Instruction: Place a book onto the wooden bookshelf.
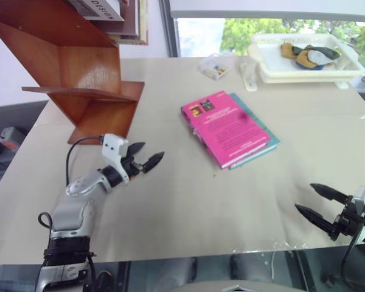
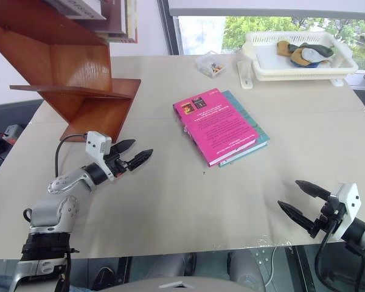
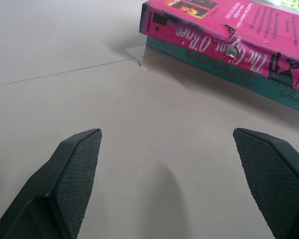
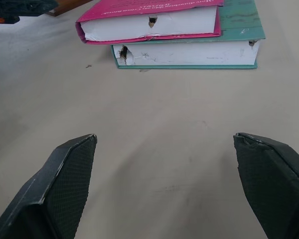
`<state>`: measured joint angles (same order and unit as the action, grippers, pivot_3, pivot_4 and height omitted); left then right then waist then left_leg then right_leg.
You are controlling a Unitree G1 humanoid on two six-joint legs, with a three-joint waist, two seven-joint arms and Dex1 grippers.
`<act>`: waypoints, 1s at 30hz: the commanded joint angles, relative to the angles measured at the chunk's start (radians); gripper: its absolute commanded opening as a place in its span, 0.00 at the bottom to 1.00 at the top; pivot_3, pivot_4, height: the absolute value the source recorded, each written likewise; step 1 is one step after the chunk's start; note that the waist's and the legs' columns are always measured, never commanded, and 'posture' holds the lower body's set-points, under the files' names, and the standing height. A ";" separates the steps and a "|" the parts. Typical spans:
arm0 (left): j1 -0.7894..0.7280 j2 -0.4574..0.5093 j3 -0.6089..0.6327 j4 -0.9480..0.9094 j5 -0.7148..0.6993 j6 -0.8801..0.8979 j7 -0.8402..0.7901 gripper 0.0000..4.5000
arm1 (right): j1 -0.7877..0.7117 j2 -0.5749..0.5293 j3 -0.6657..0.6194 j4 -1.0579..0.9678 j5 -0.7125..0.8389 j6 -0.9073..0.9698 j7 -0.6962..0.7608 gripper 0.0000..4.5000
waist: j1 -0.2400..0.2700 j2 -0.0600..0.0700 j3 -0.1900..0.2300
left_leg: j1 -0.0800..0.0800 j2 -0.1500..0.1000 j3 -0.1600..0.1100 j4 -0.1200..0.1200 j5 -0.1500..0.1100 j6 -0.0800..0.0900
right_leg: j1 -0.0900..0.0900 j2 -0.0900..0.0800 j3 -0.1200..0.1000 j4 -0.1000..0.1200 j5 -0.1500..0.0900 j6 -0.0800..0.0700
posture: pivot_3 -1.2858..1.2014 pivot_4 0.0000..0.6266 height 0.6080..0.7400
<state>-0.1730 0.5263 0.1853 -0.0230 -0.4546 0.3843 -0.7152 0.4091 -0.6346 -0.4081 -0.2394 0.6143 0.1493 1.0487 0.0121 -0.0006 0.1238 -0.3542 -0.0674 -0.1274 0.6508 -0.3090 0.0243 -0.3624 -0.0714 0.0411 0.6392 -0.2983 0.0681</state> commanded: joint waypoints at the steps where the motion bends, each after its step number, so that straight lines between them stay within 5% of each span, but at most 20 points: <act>1: -0.007 -0.002 0.005 -0.022 -0.003 -0.018 -0.004 0.99 | 0.012 0.010 -0.020 -0.045 0.015 -0.003 -0.013 1.00 | 0.000 0.000 0.000 | 0.000 0.000 0.000 0.000 0.000 0.000 | 0.000 0.000 0.000 0.000 0.000 0.000 | 0.52 0.24 1.00; 30: 0.018 -0.002 0.007 -0.004 0.011 -0.052 -0.024 0.99 | 0.014 0.033 -0.014 -0.060 0.003 -0.013 -0.043 1.00 | 0.000 0.000 0.000 | 0.000 0.000 0.000 0.000 0.000 0.000 | 0.000 0.000 0.000 0.001 0.000 0.000 | 0.52 0.24 1.00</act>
<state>-0.1538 0.5205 0.1853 -0.0219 -0.4460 0.3560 -0.7341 0.4239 -0.6025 -0.4064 -0.2681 0.6105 0.1488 1.0096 0.0119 -0.0006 0.1237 -0.3541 -0.0674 -0.1272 0.6512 -0.3090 0.0243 -0.3625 -0.0713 0.0413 0.6398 -0.2983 0.0681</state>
